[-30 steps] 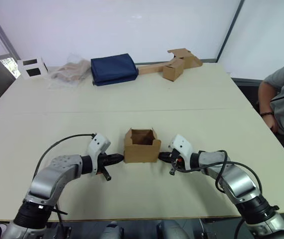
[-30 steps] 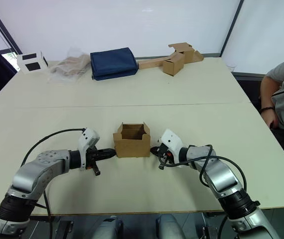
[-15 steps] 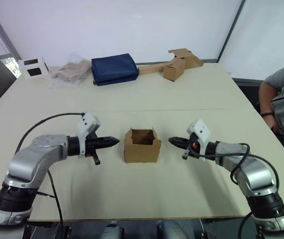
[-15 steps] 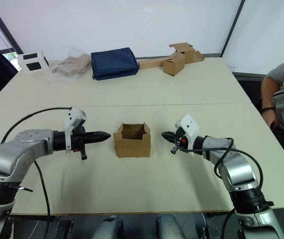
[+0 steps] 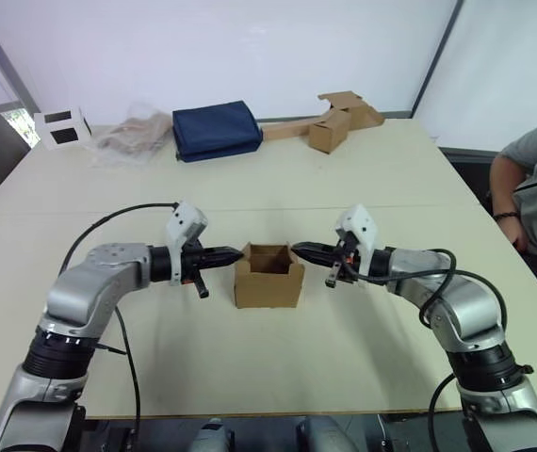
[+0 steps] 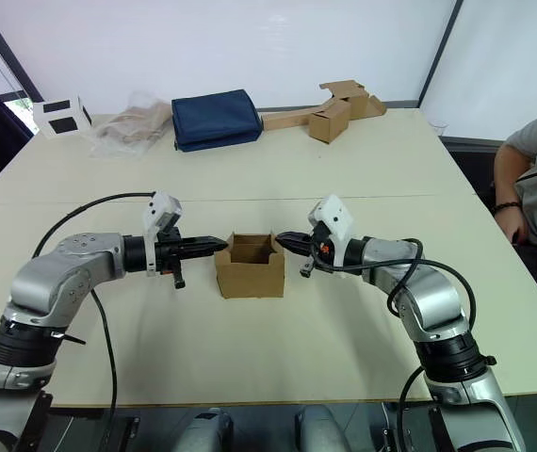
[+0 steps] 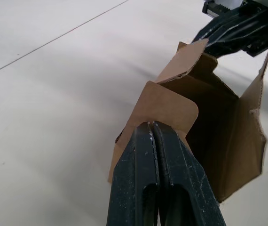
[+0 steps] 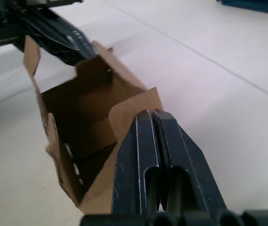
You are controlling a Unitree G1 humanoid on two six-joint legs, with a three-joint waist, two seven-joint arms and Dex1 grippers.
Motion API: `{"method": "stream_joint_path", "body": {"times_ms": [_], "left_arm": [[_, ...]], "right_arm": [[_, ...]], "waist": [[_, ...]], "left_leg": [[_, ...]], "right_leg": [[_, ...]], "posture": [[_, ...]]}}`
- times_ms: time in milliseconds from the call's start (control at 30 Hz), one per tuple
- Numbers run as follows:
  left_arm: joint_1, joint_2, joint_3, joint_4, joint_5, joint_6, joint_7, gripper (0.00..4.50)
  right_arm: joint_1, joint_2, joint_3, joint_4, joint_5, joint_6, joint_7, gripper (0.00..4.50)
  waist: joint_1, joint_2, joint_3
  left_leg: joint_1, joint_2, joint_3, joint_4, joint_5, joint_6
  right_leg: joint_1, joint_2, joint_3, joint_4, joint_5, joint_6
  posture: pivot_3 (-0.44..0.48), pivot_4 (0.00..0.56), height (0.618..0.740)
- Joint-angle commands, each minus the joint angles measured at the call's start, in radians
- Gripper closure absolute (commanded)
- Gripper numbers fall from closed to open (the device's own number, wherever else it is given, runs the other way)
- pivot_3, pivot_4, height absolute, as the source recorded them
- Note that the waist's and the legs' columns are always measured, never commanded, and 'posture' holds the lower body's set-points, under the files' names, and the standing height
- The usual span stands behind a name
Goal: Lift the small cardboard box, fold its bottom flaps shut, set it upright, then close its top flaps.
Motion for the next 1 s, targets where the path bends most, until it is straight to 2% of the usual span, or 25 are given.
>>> {"method": "stream_joint_path", "body": {"times_ms": [33, 333, 1000], "left_arm": [[0.000, -0.018, -0.037, 0.009, 0.040, -0.048, 0.007, 4.46], [0.014, -0.059, -0.058, 0.041, 0.070, -0.076, 0.015, 4.46], [0.032, -0.047, -0.066, 0.055, 0.093, -0.117, 0.003, 4.46]], "right_arm": [[-0.004, -0.002, 0.027, -0.039, -0.008, -0.014, 0.012, 4.50], [-0.012, -0.011, 0.096, 0.024, -0.083, -0.056, 0.026, 4.50], [-0.019, -0.002, 0.091, 0.039, -0.083, -0.057, 0.042, 4.50]], "waist": [[0.000, 0.000, 0.000], [0.001, 0.000, 0.000], [0.000, 0.000, 0.000]], "left_leg": [[0.000, 0.000, 0.000, 0.000, 0.000, 0.000], [0.000, 0.000, 0.000, 0.000, 0.000, 0.000], [0.001, 0.000, 0.000, 0.000, 0.000, 0.000]], "right_leg": [[0.000, 0.000, 0.000, 0.000, 0.000, 0.000], [0.000, 0.000, 0.000, 0.000, 0.000, 0.000], [0.001, 0.000, 0.000, 0.000, 0.000, 0.000]], "posture": [[0.000, 0.150, 0.740], [0.000, 0.150, 0.740], [0.000, 0.150, 0.740]]}}
